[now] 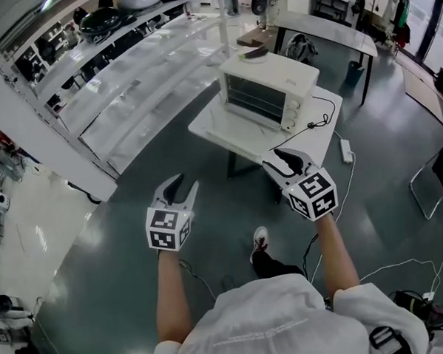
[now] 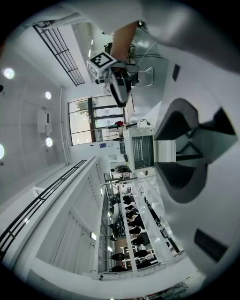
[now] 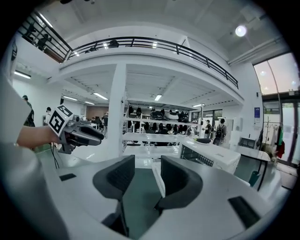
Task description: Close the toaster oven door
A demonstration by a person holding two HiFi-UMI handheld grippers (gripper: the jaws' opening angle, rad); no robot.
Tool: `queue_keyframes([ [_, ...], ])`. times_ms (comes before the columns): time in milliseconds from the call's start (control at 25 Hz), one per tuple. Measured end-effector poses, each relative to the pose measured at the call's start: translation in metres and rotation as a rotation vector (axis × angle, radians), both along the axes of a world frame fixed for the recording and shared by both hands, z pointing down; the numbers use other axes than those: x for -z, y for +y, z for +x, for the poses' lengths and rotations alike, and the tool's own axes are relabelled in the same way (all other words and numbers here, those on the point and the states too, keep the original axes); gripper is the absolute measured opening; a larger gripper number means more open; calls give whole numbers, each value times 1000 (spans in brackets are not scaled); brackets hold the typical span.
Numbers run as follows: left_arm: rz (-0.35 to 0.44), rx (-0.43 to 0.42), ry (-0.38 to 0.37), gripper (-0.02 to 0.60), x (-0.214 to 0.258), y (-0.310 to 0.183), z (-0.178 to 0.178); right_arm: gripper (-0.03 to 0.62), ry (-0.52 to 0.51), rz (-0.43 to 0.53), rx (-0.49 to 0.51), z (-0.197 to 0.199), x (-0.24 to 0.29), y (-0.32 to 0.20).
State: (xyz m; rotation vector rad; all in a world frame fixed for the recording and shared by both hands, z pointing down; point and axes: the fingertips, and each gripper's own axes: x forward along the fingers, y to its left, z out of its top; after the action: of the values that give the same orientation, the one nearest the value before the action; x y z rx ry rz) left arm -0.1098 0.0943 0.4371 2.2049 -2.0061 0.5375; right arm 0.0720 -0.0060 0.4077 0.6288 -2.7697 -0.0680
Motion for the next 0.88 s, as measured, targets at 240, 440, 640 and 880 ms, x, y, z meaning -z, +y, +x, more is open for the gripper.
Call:
queue_keyframes([
  [240,-16,12,-5,153,8,-94,-21,178,-7,-23,9,-21,0,-91],
  [440,-40,-3,-1,152,11,-166,-36,178,-34,-46,-16,-37,5,-162],
  [640,-76,-21,8,152,4,-213,-44,178,-47,-74,-49,-39,-1,-204],
  [880,-122,-63,36,152,-16,-253,-42,178,-35,-144,-112,-28,-26,-231],
])
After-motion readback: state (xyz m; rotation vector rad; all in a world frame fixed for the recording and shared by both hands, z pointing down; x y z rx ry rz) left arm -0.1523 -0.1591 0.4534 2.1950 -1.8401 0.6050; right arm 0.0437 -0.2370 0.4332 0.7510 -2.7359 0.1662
